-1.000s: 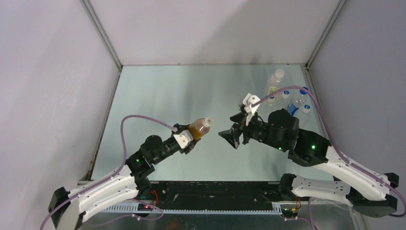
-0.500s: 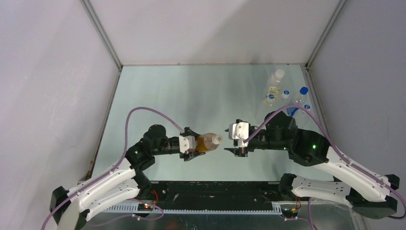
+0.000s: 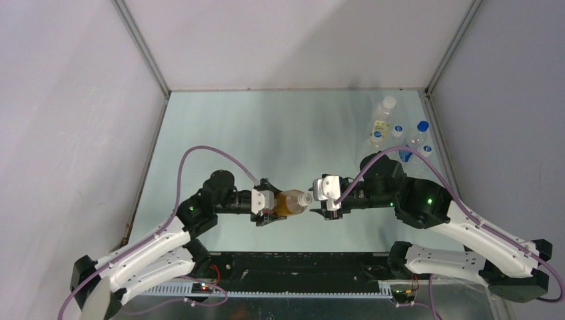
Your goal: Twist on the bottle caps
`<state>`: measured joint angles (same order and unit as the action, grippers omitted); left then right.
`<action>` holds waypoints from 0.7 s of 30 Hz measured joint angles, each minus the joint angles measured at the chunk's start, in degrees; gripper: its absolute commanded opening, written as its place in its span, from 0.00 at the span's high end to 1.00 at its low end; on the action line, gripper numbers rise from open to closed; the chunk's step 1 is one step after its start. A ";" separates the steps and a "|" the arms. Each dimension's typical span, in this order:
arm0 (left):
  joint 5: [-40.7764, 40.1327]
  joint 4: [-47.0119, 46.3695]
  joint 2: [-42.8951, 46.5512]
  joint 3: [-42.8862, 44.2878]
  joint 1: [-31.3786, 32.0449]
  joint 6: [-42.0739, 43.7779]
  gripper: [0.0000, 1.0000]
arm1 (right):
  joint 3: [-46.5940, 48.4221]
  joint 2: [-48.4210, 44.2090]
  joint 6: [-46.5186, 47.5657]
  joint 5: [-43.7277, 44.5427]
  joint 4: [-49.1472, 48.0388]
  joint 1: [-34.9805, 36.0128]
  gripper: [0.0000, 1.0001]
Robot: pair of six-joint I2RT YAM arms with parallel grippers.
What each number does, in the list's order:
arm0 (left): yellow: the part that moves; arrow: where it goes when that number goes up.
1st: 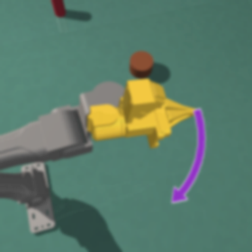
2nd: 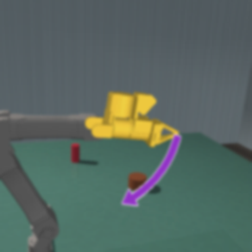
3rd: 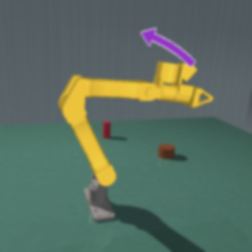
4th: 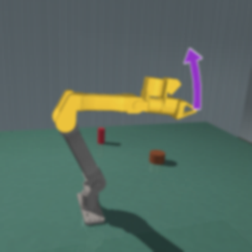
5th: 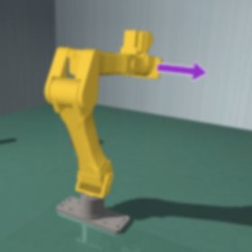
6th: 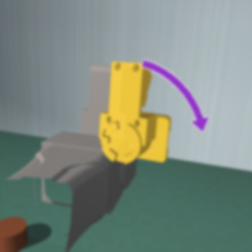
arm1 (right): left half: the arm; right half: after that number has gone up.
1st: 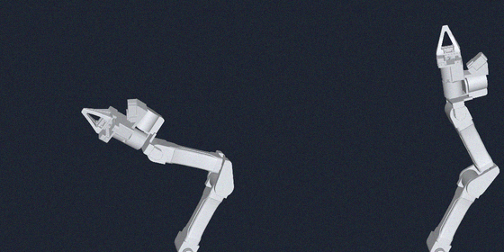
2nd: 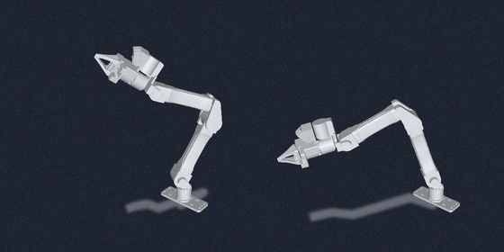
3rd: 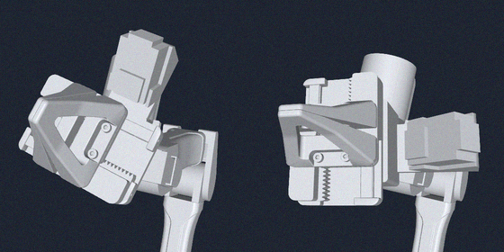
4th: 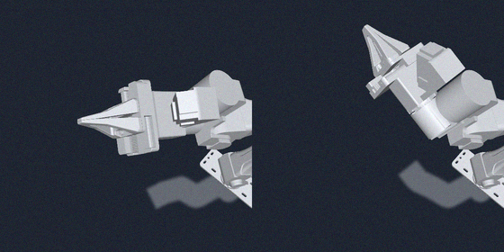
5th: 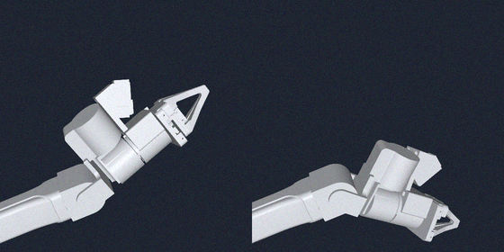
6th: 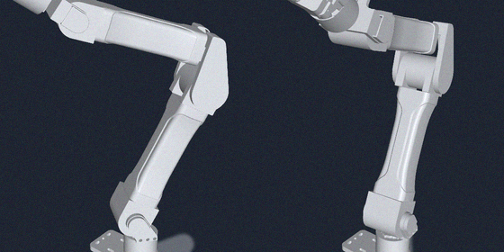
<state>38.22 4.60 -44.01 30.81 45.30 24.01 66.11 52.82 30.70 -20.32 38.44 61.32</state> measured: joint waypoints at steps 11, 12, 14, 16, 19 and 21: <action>1.05 0.90 -1.16 0.39 -0.02 0.50 0.91 | 0.04 0.09 0.00 -1.66 -0.76 0.00 0.56; 1.07 0.90 -1.18 0.50 -0.02 0.50 0.91 | 0.04 0.13 0.00 -1.86 -0.81 0.00 0.57; 1.14 0.94 -1.25 0.61 -0.02 0.50 0.91 | 0.07 0.44 0.00 -2.12 -0.83 0.00 0.59; 1.27 1.25 -1.29 0.61 -0.02 0.52 0.92 | 0.07 0.90 -0.02 -2.25 -0.90 0.00 0.62; 1.44 2.01 -1.36 0.61 -0.02 0.63 0.92 | 0.07 1.53 -0.11 -2.34 -0.94 0.00 0.67; 1.44 2.38 -1.36 0.61 -0.07 0.81 0.92 | 0.07 1.75 -0.37 -2.32 -0.90 0.00 0.71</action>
<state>39.66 6.98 -45.36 31.42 45.23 24.82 66.17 54.57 30.33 -22.63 37.54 61.32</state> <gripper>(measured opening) 0.668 0.352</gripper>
